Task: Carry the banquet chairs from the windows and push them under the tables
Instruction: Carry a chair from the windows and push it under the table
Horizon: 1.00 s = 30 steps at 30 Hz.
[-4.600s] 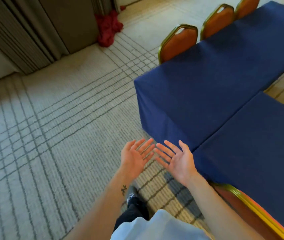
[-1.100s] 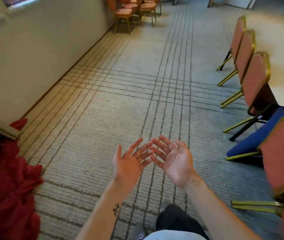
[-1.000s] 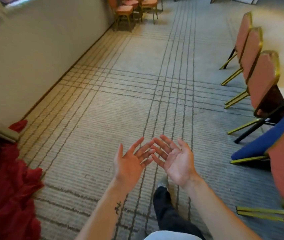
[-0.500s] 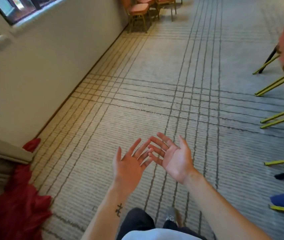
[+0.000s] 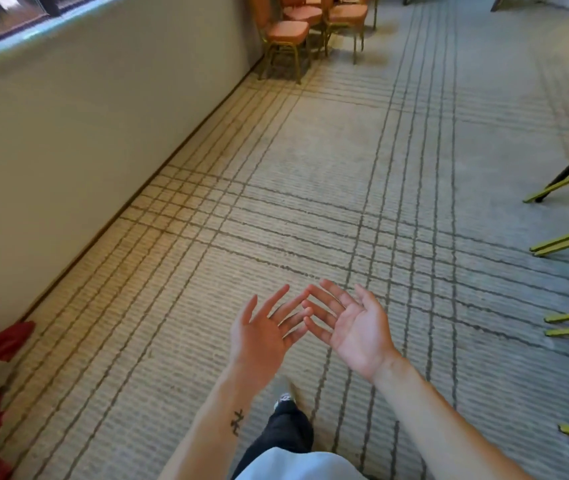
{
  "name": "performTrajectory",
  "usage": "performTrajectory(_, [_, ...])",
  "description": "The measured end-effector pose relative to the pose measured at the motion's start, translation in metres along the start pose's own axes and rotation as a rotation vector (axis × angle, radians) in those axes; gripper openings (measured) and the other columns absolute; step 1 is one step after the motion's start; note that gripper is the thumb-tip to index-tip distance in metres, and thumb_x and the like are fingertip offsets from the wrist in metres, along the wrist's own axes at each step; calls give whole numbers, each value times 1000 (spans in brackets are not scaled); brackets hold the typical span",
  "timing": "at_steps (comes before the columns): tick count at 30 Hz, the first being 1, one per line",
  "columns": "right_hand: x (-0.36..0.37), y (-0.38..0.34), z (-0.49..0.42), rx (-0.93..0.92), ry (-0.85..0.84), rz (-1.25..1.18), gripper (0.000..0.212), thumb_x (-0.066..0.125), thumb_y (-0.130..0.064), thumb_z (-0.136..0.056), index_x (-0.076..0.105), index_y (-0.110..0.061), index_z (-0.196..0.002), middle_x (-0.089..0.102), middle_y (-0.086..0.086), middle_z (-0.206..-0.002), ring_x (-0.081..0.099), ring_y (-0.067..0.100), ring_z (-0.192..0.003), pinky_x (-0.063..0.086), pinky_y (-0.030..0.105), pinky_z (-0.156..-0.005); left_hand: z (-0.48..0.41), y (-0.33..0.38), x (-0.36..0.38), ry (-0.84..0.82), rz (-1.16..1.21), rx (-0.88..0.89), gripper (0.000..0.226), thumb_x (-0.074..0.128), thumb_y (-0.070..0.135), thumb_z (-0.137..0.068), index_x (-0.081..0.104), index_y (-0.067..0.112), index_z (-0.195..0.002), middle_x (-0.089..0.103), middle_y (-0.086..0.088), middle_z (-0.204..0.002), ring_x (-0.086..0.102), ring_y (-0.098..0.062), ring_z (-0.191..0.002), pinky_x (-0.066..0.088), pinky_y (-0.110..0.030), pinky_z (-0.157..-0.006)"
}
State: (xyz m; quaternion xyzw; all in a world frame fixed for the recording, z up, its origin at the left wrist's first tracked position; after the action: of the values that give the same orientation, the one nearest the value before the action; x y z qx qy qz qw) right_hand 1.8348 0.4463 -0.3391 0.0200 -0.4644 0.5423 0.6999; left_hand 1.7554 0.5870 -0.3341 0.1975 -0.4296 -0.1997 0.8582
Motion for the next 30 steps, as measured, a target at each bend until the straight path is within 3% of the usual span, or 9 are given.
performTrajectory(5, [59, -74, -82, -79, -10, -11, 58, 40, -47, -101, 54, -10, -144, 62, 15, -141, 59, 33, -124, 43, 50, -107, -89, 95, 45, -40, -84, 12, 57, 34, 43, -105, 51, 8, -146, 63, -21, -139, 56, -41, -127, 42, -49, -106])
performTrajectory(8, [79, -114, -127, -109, 9, -37, 57, 39, -48, -102, 55, -11, -143, 62, 15, -141, 60, 33, -125, 45, 50, -107, -138, 136, 69, -42, -116, 16, 56, 34, 43, -105, 51, 8, -146, 63, -20, -138, 52, -42, -136, 38, -52, -112])
performTrajectory(12, [96, -157, -190, -123, 7, -57, 57, 39, -48, -103, 55, -10, -143, 61, 15, -142, 59, 34, -126, 42, 51, -110, -205, 169, 97, -52, -127, 9, 56, 34, 42, -105, 52, 7, -145, 64, -21, -137, 58, -39, -128, 34, -55, -117])
performTrajectory(21, [116, -289, -380, -80, -22, -59, 57, 38, -47, -104, 55, -10, -144, 60, 15, -143, 57, 34, -130, 36, 52, -117, -400, 242, 179, 0, -64, 11, 57, 35, 44, -105, 51, 8, -146, 61, -22, -140, 54, -41, -135, 30, -55, -122])
performTrajectory(30, [179, -422, -527, -24, -83, -1, 56, 35, -47, -105, 55, -11, -144, 61, 14, -142, 55, 33, -133, 42, 50, -111, -544, 332, 252, 11, 0, 70, 58, 35, 44, -104, 50, 7, -147, 60, -23, -141, 49, -43, -138, 32, -55, -118])
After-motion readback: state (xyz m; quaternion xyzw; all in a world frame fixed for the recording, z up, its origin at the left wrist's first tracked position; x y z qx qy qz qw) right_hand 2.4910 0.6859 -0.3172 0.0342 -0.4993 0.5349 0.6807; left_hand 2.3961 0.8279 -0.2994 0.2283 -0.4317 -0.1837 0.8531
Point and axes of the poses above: each hand's wrist, its own z-axis away from the middle knuckle, its own x-axis out of the palm, y = z × x, the point moved 4 cm from there along -z, towards the middle knuckle
